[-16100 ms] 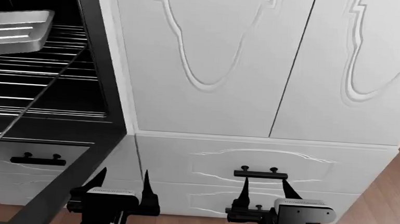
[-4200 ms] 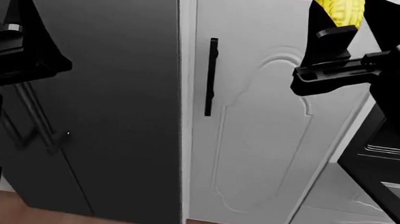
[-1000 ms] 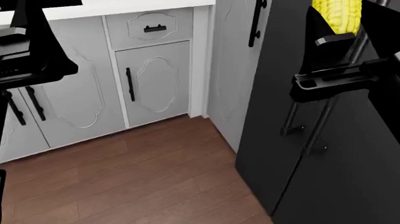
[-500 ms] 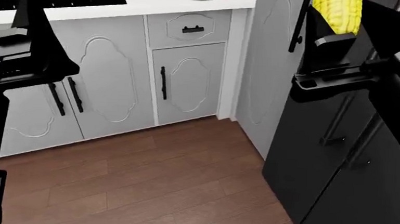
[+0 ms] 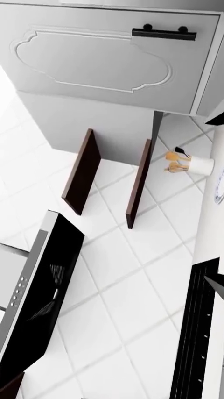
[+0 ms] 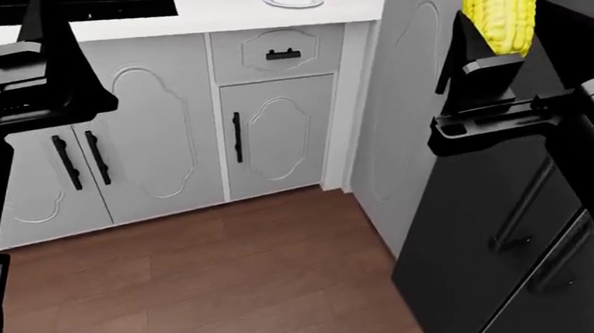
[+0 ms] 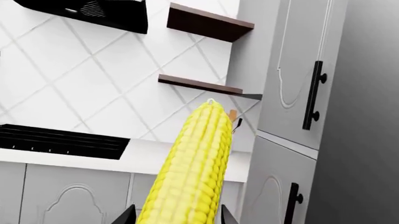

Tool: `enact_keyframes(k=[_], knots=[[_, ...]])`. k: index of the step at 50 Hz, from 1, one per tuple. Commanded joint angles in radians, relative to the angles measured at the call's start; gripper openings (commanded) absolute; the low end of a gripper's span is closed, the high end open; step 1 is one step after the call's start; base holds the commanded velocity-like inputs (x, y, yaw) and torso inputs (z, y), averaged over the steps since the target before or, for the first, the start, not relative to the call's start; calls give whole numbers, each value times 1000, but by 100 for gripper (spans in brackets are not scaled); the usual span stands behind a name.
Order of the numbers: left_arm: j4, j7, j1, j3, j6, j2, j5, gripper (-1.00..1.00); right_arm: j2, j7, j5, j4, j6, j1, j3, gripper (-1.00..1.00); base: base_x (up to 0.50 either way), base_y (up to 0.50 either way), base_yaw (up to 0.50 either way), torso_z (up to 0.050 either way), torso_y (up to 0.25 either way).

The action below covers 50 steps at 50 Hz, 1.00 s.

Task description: Pick the corn from the top rack in the oven and place it on the plate on the counter.

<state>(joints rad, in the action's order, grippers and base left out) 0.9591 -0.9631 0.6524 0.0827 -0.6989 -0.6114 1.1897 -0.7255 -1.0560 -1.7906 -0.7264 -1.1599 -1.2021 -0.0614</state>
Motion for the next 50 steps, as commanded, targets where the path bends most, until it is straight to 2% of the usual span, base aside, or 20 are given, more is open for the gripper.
enact_keyframes(k=[1,16,50], knots=[[1,-4,3,-5,4,-4,5,100,-5,16,20,-6,-9,-9,1,-100,308,416,0,0,0],[5,-7,2,-12,10,-8,2,100,-13,32,30,-20,-13,-6,-6,-100,211,454,0,0,2],[6,-13,1,-26,24,-17,0,100,-20,52,55,-27,3,2,-10,-100,20,530,0,0,2]])
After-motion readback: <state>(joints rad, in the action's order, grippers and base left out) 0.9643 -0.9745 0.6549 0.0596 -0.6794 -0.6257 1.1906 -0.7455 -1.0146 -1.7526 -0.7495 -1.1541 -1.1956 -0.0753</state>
